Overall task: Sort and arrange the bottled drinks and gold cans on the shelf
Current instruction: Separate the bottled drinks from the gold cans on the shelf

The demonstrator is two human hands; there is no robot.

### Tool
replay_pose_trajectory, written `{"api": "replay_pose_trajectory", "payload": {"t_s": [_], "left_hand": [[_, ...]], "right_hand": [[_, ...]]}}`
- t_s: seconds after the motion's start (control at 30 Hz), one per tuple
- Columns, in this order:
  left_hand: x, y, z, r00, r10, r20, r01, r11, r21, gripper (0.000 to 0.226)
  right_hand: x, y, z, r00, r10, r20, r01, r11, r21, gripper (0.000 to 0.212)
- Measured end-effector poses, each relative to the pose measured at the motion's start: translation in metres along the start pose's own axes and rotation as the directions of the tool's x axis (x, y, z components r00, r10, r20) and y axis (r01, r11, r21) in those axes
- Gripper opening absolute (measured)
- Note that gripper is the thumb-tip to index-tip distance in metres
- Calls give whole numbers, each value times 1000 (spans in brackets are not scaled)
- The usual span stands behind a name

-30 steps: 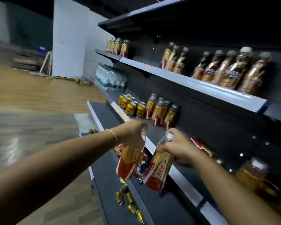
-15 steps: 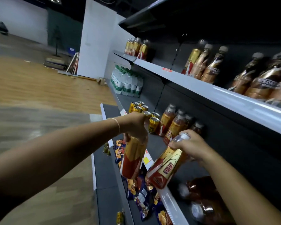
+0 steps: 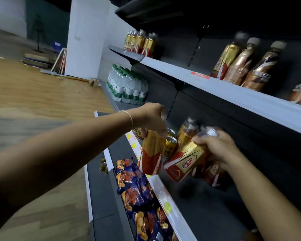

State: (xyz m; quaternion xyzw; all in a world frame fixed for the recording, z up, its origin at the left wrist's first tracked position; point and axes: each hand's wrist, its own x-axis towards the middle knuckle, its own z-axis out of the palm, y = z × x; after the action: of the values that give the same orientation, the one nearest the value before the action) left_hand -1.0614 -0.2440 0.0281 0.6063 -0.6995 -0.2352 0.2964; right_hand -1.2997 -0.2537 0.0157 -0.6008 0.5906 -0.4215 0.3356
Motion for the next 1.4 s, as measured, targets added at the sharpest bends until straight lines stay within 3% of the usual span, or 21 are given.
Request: {"api": "replay_pose_trajectory", "payload": {"t_s": [0.27, 0.33, 0.5, 0.67, 0.77, 0.83, 0.9, 1.07, 1.23, 1.4], "left_hand": [[90, -39, -62, 991, 123, 51, -116, 985, -128, 45], [110, -51, -77, 989, 144, 45, -133, 973, -191, 49], [158, -80, -90, 987, 156, 27, -139, 940, -313, 56], [202, -103, -73, 983, 151, -108, -180, 917, -356, 63], [226, -106, -60, 970, 171, -172, -222, 911, -348, 69], [243, -105, -52, 943, 239, -232, -293, 927, -233, 63], [258, -103, -41, 919, 292, -264, -340, 927, -157, 54], [291, -106, -7, 893, 359, -271, -390, 918, -67, 29], [322, -114, 17, 903, 397, -164, -407, 913, -34, 31], [344, -117, 28, 872, 479, -99, -487, 871, -72, 32]], "right_hand": [[72, -47, 46, 977, 210, -44, -212, 976, -50, 23], [92, -51, 54, 974, 206, -91, -211, 977, -42, 25], [136, -42, 71, 938, 159, -309, -137, 986, 91, 56], [167, -29, 98, 897, 164, -411, -84, 975, 205, 55], [180, -24, 109, 810, -40, -585, 44, 999, -8, 67], [191, -20, 113, 777, -179, -603, 82, 979, -185, 78], [204, -14, 116, 775, -255, -578, 130, 960, -250, 80], [228, 5, 130, 862, -277, -425, 121, 926, -357, 80], [238, 26, 145, 857, -388, -338, 91, 761, -643, 80], [259, 28, 160, 907, -280, -316, -29, 706, -708, 90]]}}
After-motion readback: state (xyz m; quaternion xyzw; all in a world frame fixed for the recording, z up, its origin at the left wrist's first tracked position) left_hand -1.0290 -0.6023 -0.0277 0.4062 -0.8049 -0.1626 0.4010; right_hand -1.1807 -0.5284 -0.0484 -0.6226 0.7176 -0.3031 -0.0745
